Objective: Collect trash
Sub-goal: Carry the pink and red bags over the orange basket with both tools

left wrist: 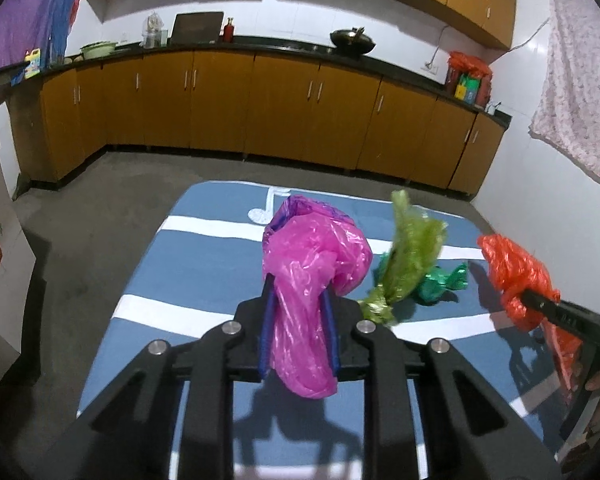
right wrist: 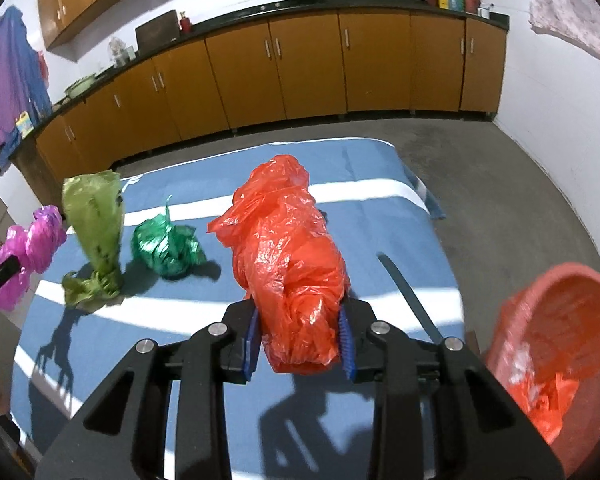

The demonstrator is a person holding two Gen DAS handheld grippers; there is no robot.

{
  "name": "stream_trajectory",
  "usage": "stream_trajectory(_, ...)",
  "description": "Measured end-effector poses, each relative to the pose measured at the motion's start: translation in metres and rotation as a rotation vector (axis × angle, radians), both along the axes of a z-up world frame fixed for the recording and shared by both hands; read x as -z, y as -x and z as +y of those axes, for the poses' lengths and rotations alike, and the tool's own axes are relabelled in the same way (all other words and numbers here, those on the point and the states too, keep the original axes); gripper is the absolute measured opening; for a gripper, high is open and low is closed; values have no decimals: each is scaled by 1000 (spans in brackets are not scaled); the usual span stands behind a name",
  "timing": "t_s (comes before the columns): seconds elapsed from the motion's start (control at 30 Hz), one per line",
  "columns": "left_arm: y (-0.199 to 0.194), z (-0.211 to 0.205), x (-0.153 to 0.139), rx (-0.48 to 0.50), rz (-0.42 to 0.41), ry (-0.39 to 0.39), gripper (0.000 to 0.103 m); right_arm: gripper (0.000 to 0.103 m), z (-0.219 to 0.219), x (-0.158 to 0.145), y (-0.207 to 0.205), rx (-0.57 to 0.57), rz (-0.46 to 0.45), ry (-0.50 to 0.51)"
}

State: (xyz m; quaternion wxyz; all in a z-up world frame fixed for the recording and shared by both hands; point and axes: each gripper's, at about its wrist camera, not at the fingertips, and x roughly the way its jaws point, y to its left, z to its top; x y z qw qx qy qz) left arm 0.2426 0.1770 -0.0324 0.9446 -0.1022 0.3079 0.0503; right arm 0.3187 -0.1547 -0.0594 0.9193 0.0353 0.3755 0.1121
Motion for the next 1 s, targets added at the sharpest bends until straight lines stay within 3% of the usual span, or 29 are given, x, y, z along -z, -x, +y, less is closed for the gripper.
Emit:
stream_trajectory(0.43, 51, -89, -34, 186, -73, -31, 22, 32, -51, -33, 91, 102, -108, 1)
stream_trajectory(0.7, 53, -153, -38, 288, -78, -25, 22, 32, -90, -54, 137, 236, -203, 81)
stream_trajectory(1.0, 51, -210, -36, 379, -76, -23, 22, 32, -130, -51, 158, 372, -203, 97)
